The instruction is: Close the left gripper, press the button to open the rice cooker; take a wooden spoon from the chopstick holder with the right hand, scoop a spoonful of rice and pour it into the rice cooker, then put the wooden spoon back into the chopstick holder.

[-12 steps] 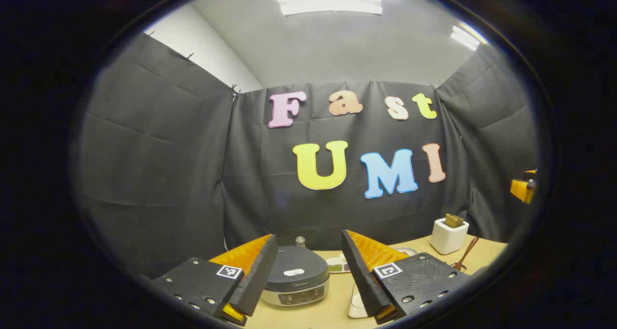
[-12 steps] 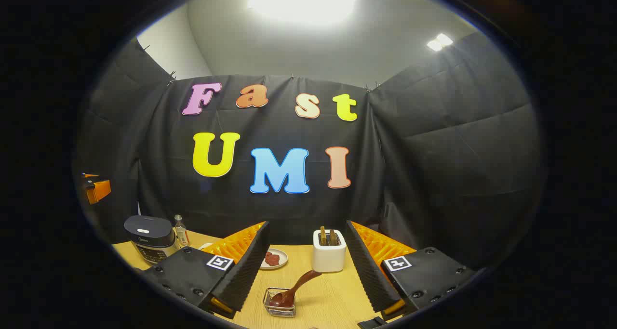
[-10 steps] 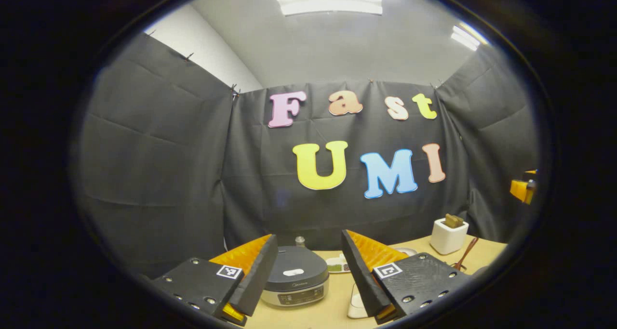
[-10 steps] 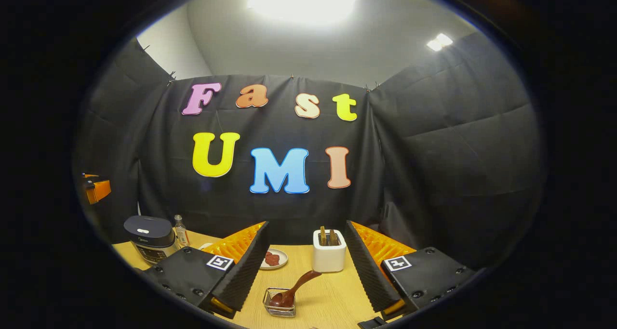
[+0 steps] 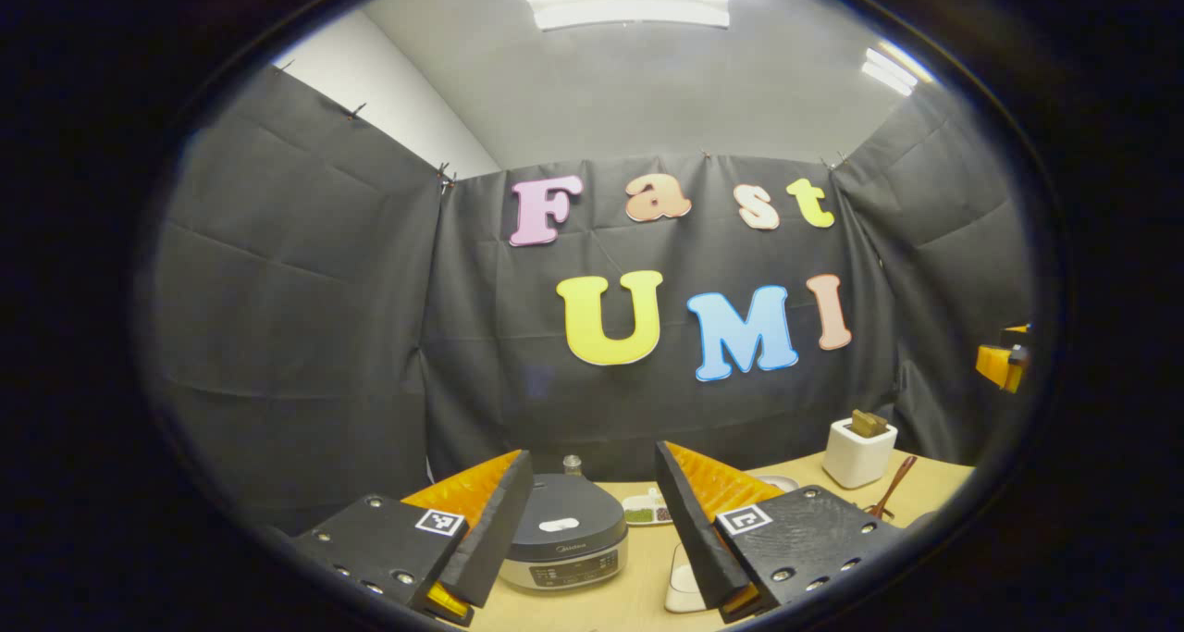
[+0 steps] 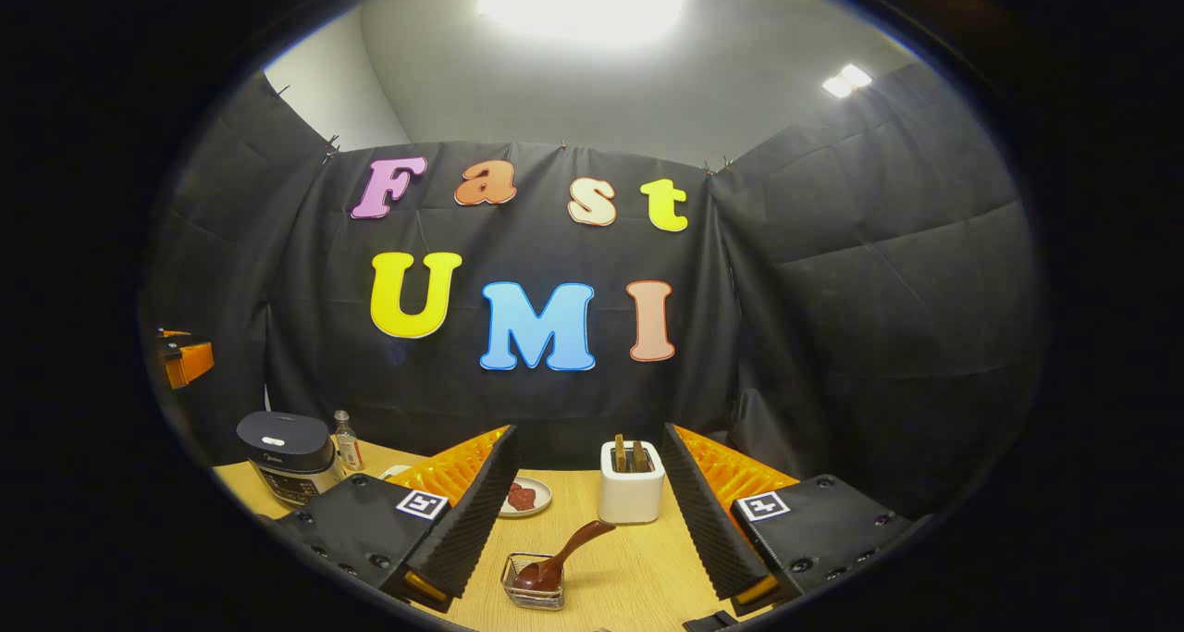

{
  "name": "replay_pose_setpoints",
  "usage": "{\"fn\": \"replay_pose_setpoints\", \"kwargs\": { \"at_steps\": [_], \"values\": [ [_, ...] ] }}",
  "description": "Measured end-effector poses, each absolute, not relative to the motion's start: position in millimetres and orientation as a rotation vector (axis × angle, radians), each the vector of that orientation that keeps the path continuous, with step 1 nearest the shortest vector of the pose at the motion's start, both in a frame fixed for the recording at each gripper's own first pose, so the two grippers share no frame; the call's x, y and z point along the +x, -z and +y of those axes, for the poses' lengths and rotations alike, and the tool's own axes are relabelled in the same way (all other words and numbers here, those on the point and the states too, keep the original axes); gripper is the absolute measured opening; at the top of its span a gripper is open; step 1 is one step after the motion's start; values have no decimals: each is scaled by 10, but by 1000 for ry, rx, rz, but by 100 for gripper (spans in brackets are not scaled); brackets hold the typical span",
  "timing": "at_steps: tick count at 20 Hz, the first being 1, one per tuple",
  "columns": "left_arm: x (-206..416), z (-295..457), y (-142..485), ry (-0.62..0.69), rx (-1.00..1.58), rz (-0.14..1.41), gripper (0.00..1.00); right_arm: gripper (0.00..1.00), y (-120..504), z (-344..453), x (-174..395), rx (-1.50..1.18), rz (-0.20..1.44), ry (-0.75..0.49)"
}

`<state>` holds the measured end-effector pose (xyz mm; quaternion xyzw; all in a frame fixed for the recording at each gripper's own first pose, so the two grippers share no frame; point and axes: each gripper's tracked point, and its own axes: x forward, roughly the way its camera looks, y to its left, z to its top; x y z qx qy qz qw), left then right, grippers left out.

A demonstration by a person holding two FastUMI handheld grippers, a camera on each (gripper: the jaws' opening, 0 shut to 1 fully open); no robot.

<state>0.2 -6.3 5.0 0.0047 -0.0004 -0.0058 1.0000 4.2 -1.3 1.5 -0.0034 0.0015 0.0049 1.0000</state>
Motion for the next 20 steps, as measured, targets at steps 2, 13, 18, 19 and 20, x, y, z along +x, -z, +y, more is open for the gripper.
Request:
{"fn": "replay_pose_setpoints", "kwargs": {
  "at_steps": [2, 13, 18, 19, 20],
  "values": [
    [16, -80, -85, 13, 12, -5, 83, 98, -24, -15, 56, -7, 2, -13],
    [-5, -128, -135, 8, 9, -6, 83, 98, 12, -66, 78, -10, 7, -35],
    [-25, -170, -136, 8, 13, 11, 83, 98, 59, -152, 83, -8, 16, -51],
    [-20, -208, -138, 7, 11, 13, 83, 97, 78, -167, 81, -7, 18, -56],
    [-24, -197, -161, -4, 13, 11, 83, 97, 92, -186, 88, -6, 21, -62]
  ]
}}
